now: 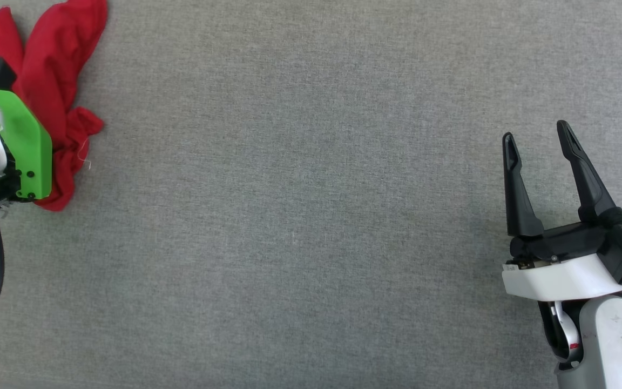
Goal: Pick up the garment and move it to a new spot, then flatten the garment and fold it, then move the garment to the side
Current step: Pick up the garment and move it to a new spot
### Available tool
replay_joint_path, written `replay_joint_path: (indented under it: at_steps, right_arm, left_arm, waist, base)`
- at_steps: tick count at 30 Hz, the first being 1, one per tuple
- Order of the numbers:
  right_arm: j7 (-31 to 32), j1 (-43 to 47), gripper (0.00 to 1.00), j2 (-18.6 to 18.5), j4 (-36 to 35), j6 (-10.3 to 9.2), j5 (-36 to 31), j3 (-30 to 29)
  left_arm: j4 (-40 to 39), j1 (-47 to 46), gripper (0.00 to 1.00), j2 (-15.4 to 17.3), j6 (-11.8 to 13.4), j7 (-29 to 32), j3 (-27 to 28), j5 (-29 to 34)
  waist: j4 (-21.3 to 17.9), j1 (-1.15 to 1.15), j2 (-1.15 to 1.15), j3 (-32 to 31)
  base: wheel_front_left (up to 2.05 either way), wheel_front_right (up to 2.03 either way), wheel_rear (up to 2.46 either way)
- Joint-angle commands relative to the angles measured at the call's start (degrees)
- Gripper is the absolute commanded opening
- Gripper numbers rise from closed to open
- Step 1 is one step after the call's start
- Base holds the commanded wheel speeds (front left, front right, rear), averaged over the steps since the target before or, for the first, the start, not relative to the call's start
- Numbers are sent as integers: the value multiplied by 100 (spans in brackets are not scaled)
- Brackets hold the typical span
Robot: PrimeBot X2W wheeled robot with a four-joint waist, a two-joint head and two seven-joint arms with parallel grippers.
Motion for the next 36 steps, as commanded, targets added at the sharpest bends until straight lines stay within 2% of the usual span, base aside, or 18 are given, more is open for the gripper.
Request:
replay_joint_path:
  at_steps: [1, 10, 17, 23, 29, 36]
  right_arm:
    - [-18, -22, 100, 16, 17, -4, 67, -20]
    - [-18, 143, 100, 50, 93, -4, 117, -31]
    - [-18, 277, 100, 74, 117, -4, 171, -47]
    - [-18, 389, 100, 82, 106, -4, 264, -112]
    - [-18, 465, 100, 84, 107, -4, 427, -171]
    - [-18, 528, 100, 84, 102, -4, 571, -231]
  left_arm:
    - [52, 80, 0, -204, -18, -172, -134, 4]
    - [-508, -384, 0, -69, -19, -1511, -340, 531]
    - [-1149, -579, 0, -217, -19, -2030, -699, 993]
    - [-1750, -631, 0, -538, -13, -2235, -991, 1318]
    - [-2124, -642, 0, -976, -13, -2326, -1355, 1542]
    - [-2257, -739, 0, -1685, -17, -2547, -1946, 1639]
  waist:
    - [52, 0, 0, -108]
    - [223, 0, 0, -662]
    - [174, 0, 0, -1046]
    - [-89, 0, 0, -1212]
    - [-520, 0, 0, -1307]
    - [-1075, 0, 0, -1332]
  base:
    - [0, 0, 0]
    - [0, 0, 0]
    - [0, 0, 0]
    - [0, 0, 0]
    - [0, 0, 0]
    - [0, 0, 0]
